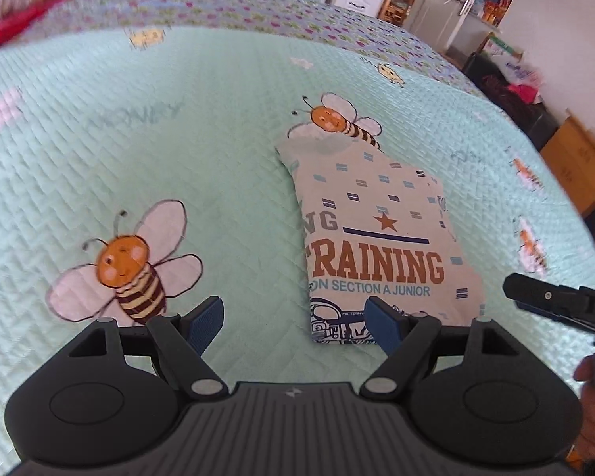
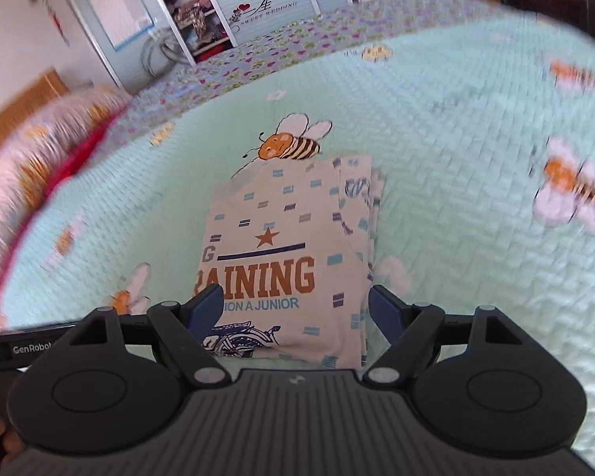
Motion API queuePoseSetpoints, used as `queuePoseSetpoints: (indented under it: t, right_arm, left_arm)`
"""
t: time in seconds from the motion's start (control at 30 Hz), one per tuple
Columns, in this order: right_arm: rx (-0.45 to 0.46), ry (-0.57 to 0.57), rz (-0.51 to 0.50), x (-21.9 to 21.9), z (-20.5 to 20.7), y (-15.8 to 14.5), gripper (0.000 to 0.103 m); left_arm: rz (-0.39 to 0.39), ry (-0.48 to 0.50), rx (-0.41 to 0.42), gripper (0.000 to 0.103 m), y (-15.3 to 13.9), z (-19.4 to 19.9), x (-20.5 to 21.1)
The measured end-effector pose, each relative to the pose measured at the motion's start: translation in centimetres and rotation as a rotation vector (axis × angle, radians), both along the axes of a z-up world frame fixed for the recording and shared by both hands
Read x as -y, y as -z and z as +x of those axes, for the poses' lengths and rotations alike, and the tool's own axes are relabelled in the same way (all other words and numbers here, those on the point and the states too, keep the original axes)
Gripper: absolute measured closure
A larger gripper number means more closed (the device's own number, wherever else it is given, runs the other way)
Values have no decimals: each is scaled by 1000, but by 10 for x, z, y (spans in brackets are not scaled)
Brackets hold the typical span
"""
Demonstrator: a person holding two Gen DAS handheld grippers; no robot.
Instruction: Fold clothes
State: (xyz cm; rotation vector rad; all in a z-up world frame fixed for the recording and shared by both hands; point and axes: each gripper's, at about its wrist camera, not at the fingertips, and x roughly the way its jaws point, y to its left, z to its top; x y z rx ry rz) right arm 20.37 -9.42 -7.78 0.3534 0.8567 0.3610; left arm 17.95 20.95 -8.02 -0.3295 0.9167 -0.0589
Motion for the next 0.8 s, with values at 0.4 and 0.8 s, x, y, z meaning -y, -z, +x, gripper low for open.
queuePoseSetpoints:
  t: [0.4,0.8]
  right_arm:
    - [-180,60,340,69,90,77,23]
    - [-227,56,591,61,157,103,22]
  left_arm:
    - [-178,95,-73,22,52,94,-18]
    - [-326,167,-89,15,60,89,-20]
